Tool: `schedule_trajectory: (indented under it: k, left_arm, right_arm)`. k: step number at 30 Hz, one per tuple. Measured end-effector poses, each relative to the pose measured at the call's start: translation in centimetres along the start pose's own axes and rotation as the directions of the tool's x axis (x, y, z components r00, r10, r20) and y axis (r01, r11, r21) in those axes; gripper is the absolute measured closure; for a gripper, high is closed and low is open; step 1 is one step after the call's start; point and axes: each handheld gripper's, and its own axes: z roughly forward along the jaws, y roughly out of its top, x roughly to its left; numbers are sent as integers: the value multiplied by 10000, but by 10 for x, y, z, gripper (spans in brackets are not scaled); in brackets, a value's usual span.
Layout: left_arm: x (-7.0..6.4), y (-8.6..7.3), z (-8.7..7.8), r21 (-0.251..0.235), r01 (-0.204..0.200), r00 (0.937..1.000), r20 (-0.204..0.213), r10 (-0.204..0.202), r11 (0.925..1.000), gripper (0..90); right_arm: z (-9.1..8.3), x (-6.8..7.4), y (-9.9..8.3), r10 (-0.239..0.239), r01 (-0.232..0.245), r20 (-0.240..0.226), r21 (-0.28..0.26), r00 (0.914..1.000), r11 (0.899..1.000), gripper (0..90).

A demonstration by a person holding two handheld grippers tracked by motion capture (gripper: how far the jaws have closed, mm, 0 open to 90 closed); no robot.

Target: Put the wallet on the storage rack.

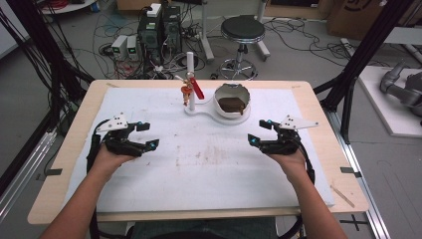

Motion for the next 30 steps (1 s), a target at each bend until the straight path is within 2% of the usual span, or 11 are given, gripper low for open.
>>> schedule_trajectory:
  k: [8, 13, 21, 30]
  left_arm:
    - [0, -1, 0, -4, -4, 10000, -75, 4, 10000, 194]
    - [-2, -1, 2, 51, -109, 9999, -1, 109, 9999, 194]
    - [-1, -2, 3, 39, -21, 9999, 123, 21, 10000, 194]
    - [-2, -1, 2, 9, -55, 10000, 68, 55, 10000, 194]
  right_arm:
    - [-3, 0, -17, -104, 90, 236, 588, 9997, 9982, 200]
    - [-3, -3, -17, -70, 52, 306, 581, 9995, 9983, 200]
    - [0, -4, -19, -79, 55, 306, 803, 9995, 9968, 200]
    - [-2, -5, -19, -34, 8, 358, 712, 9994, 9975, 200]
